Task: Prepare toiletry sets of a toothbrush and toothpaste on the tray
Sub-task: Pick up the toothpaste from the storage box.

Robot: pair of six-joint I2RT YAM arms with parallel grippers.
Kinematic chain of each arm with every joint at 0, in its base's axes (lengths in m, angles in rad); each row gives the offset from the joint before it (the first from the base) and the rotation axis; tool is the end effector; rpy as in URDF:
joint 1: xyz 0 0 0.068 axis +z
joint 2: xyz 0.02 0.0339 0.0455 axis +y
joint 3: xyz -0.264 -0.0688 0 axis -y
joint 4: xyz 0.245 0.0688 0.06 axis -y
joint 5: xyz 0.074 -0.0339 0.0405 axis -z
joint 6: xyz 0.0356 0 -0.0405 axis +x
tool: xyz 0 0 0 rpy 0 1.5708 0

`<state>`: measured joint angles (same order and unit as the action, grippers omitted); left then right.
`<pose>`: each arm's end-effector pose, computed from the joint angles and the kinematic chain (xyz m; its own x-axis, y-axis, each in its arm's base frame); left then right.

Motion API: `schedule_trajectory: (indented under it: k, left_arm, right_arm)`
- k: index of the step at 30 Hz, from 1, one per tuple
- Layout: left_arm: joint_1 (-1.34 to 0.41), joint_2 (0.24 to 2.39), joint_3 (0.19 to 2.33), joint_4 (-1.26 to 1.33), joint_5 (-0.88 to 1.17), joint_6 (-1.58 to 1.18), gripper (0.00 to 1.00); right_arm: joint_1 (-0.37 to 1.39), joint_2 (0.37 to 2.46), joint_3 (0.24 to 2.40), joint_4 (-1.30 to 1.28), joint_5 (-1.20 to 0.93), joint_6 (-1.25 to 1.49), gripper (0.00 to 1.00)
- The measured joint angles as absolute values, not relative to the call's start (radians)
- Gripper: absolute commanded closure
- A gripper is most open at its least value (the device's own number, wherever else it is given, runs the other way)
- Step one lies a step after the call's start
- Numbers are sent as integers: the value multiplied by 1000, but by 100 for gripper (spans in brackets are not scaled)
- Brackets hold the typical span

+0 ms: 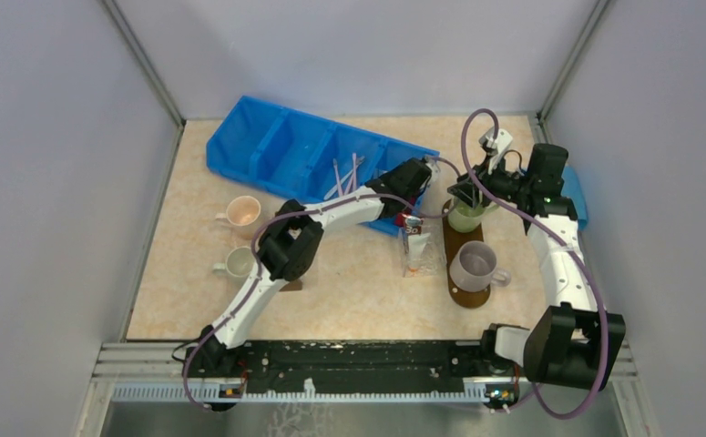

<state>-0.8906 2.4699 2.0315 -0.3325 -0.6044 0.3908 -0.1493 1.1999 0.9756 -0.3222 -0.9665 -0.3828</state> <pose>0.3604 -0.4134 0.1561 -0.2592 0.8187 -0.5124 0.5214 0.5652 0.6393 0.2585 -0.0093 0.3146 -0.2486 -0.1772 -0.9523 -0.7585 0.6471 0.0776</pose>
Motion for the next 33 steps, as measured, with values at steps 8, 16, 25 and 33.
schedule_trajectory:
  k: [8, 16, 25, 33]
  left_arm:
    - [-893, 2457, 2000, -285, -607, 398, 66]
    - [-892, 2435, 1970, -263, -611, 406, 66]
    - [-887, 2429, 1967, -272, -593, 412, 75]
    - [-877, 2427, 1970, -291, -540, 394, 100]
  right_arm:
    - [-149, 1200, 976, -323, -969, -384, 58]
    - [-154, 1200, 976, -323, -970, -384, 58]
    - [-154, 1200, 976, -324, -970, -384, 58]
    - [-154, 1200, 976, -326, -970, -384, 58]
